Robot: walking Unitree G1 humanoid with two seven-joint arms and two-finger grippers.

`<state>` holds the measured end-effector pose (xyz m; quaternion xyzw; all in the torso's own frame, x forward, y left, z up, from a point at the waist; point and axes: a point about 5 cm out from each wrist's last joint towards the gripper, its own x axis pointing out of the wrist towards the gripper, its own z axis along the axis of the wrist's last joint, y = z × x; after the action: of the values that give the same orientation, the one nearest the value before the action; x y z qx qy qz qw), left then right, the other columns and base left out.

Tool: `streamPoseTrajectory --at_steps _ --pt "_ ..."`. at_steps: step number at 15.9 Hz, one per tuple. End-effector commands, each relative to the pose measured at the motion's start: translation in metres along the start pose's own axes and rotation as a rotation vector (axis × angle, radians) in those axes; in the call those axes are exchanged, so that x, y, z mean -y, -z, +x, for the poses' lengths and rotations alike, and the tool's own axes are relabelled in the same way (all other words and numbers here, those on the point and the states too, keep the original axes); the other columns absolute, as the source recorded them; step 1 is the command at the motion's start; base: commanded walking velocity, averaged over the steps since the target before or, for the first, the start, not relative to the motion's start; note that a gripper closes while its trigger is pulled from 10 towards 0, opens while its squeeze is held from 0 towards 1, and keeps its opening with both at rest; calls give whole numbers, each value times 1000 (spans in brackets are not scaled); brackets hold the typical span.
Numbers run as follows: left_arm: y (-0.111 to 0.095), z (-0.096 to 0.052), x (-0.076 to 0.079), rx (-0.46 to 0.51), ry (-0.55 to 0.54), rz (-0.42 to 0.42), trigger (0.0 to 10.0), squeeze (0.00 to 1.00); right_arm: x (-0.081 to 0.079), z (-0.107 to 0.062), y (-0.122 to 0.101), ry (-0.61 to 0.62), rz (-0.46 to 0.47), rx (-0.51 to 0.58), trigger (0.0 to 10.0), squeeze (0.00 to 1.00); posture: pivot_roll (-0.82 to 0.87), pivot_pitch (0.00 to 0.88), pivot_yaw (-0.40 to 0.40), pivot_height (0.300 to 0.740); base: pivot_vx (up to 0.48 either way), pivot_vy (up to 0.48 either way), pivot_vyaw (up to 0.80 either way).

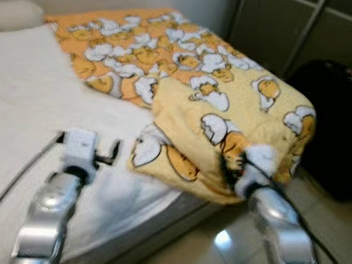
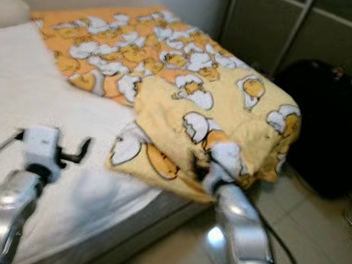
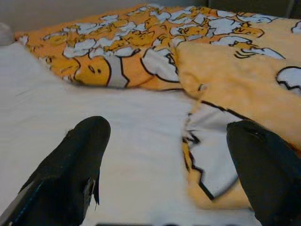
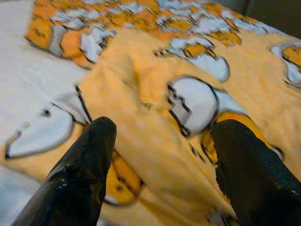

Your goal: Clean up the room

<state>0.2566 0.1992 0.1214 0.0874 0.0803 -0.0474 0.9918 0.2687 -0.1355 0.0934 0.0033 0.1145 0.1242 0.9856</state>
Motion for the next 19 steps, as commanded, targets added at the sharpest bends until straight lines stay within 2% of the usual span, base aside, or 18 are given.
streamPoseTrajectory --at_steps 1,5,7,9,10,11,12,13,14,15,16,17,19 --pt "-4 3 10 15 38 -9 10000 898 13 -4 -1 41 -5 1 10000 0 -71 0 -31 740 368 0 0" --pt "-2 5 10 -3 30 -27 10000 839 14 -3 -3 37 -14 8 10000 0 -66 0 -37 740 176 0 -100" --pt "4 12 15 -47 90 2 10000 843 13 -4 -4 13 2 9 10000 0 -70 0 -34 740 0 0 0" --pt "14 22 21 -124 186 10 10000 902 15 -7 -4 -36 -32 -3 10000 0 -78 0 -32 740 0 0 0" --pt "15 22 22 -131 197 15 10000 902 15 -7 -4 -42 -39 -4 10000 0 -78 0 -32 740 0 0 0" --pt "23 31 28 -191 253 -8 10000 1000 18 -11 -4 -102 -87 -30 10000 1000 -93 0 -29 740 0 0 0" --pt "29 42 31 -234 267 -20 10000 988 22 -15 -3 -163 -113 -53 10000 1000 -109 0 -28 740 0 0 0" --pt "34 52 34 -271 272 -20 10000 933 26 -19 -3 -204 -130 -73 10000 1000 -115 0 -27 740 0 0 0" --pt "37 58 36 -285 283 4 10000 867 29 -21 -3 -226 -140 -88 10000 1000 -123 0 -28 740 0 0 0" --pt "41 62 38 -306 296 -6 10000 784 31 -24 -3 -254 -150 -98 10000 1000 -127 0 -28 740 0 0 0" --pt "45 65 40 -325 308 -10 10000 294 32 -27 -4 -285 -161 -108 10000 1000 -139 0 -28 740 0 0 0" --pt "53 72 42 -373 315 -4 10000 0 34 -33 -6 -346 -167 -125 10000 1000 -155 0 -24 740 0 0 0" --pt "63 80 36 -442 272 30 10000 0 32 -42 -8 -445 -158 -149 10000 1000 -175 0 -19 740 0 0 0"
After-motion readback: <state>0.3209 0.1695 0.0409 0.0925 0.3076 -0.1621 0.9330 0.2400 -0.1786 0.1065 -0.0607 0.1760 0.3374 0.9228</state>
